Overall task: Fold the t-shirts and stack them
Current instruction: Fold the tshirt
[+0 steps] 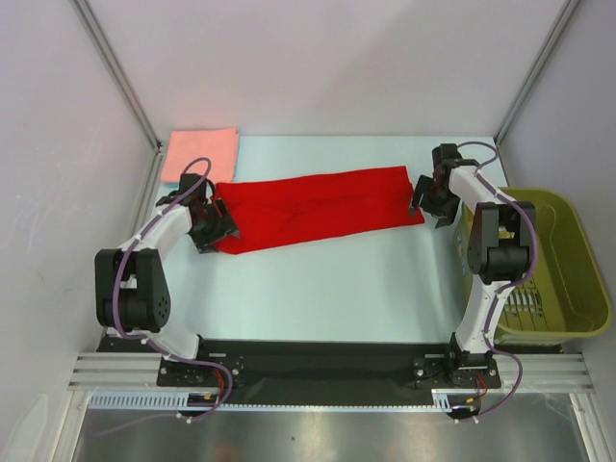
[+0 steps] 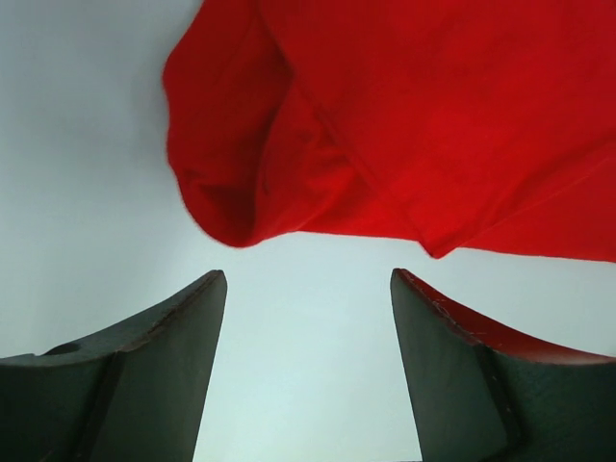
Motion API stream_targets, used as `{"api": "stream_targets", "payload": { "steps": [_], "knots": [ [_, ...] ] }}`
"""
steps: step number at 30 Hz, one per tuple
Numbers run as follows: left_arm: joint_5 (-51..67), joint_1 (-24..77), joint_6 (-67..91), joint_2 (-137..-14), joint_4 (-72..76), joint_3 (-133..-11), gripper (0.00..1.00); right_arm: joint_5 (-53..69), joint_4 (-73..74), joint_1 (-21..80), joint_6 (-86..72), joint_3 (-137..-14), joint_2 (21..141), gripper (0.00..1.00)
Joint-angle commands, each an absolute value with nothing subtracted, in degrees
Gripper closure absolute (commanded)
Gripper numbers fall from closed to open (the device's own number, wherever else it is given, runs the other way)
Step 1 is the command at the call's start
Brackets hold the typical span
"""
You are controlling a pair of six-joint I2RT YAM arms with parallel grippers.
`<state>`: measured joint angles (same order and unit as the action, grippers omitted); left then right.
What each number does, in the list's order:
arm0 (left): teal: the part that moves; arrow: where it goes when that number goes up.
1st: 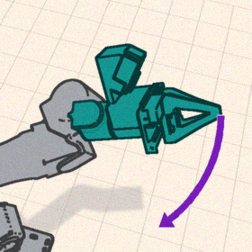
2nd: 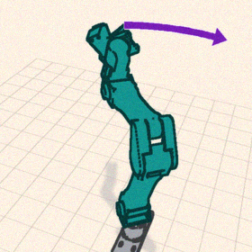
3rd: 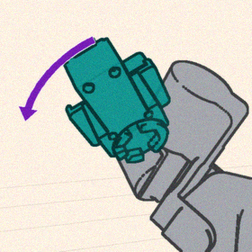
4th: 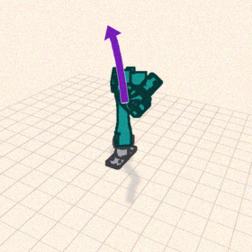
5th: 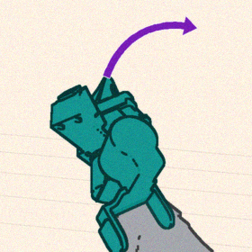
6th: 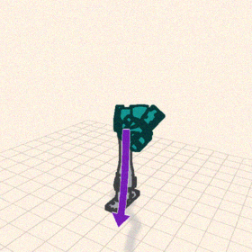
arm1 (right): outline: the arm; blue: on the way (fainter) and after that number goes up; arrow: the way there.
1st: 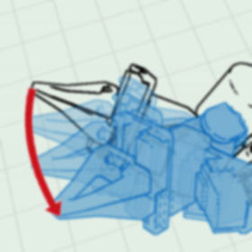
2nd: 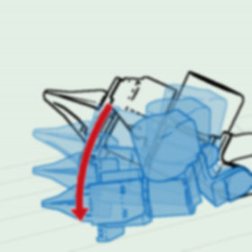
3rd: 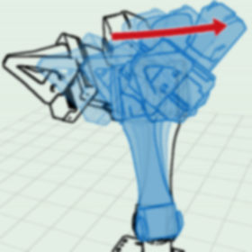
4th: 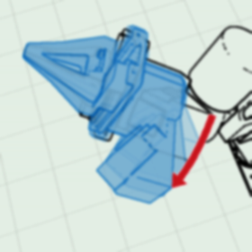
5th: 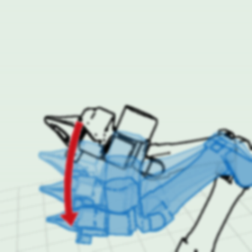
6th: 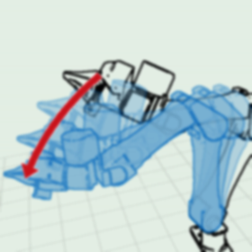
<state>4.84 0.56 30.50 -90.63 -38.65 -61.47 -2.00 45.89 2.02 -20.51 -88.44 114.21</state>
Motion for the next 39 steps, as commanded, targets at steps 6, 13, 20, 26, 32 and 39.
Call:
{"api": "stream_targets", "payload": {
  "steps": [6, 13, 20, 26, 32, 39],
  "knots": [
    [7.21, -2.11, 33.84, -92.55, -33.75, -58.71, 0.24, 2.02, 39.64, 0.44, -25.93, -85.69, 113.81, 0.23],
    [4.67, -2.29, 34.02, -94.04, -34.01, -58.36, 0.25, 0.53, 39.90, 0.44, -24.26, -87.71, 116.63, 0.24],
    [3.43, -3.25, 33.93, -97.20, -32.96, -58.71, 0.32, 0.53, 39.38, 0.44, -23.30, -89.03, 118.91, 0.26],
    [1.23, -3.43, 33.40, -98.26, -31.91, -58.71, 0.60, 0.26, 39.64, 0.53, -22.15, -90.00, 120.32, 0.40],
    [0.18, -3.78, 32.52, -99.84, -31.73, -59.50, 0.88, 0.09, 39.20, 0.44, -22.23, -85.44, 117.78, 0.92],
    [-2.99, -4.13, 32.17, -98.89, -32.96, -58.28, 1.00, -7.55, 41.30, 2.28, -23.73, -75.34, 110.59, 1.00]
  ]
}}
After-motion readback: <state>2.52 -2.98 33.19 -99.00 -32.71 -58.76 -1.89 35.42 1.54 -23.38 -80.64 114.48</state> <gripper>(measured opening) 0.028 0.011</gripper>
